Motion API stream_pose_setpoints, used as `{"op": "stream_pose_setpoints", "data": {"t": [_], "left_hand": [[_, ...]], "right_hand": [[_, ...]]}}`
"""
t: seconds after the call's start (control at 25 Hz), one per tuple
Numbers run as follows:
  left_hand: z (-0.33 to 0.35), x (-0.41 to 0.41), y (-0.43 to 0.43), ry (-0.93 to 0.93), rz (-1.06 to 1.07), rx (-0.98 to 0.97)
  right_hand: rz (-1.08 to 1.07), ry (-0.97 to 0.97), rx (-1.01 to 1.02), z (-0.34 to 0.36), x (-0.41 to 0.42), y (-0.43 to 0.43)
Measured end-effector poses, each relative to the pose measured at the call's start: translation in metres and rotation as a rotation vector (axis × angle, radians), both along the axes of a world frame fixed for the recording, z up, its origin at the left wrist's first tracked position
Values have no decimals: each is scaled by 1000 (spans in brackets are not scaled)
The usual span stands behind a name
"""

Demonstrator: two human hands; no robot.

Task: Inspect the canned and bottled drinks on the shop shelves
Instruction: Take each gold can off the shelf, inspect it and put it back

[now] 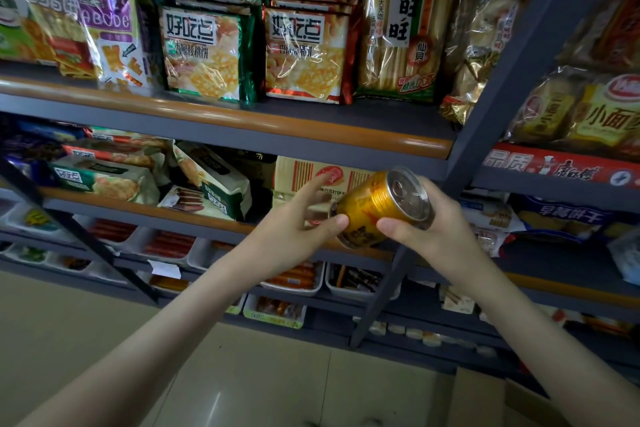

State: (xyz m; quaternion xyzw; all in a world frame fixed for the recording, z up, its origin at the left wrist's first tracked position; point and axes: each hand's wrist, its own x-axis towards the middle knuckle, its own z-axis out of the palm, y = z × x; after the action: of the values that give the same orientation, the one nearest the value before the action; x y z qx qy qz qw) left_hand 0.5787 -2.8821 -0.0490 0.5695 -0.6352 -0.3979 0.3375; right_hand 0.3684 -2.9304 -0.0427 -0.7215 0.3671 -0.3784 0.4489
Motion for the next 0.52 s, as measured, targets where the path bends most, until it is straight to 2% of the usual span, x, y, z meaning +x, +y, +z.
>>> {"op": "stream_pose_setpoints", "data": {"t": [0.08,0.16,0.28,0.4,0.52], "left_hand": [[5,-4,-3,-62,-131,-111],[8,-9,-5,-118,-165,-174],[12,-9,-13,115,-88,-85],[22,-10,-25,368,-157,60],[53,-23,-39,359,-247,8]], "right_hand": [[20,-26,47,0,1,0],[20,-55,87,1,4,0],[47,-121,152,5,0,-3],[49,-81,148,15,-14,-3],[-31,-42,32,50,-39,-8]]}}
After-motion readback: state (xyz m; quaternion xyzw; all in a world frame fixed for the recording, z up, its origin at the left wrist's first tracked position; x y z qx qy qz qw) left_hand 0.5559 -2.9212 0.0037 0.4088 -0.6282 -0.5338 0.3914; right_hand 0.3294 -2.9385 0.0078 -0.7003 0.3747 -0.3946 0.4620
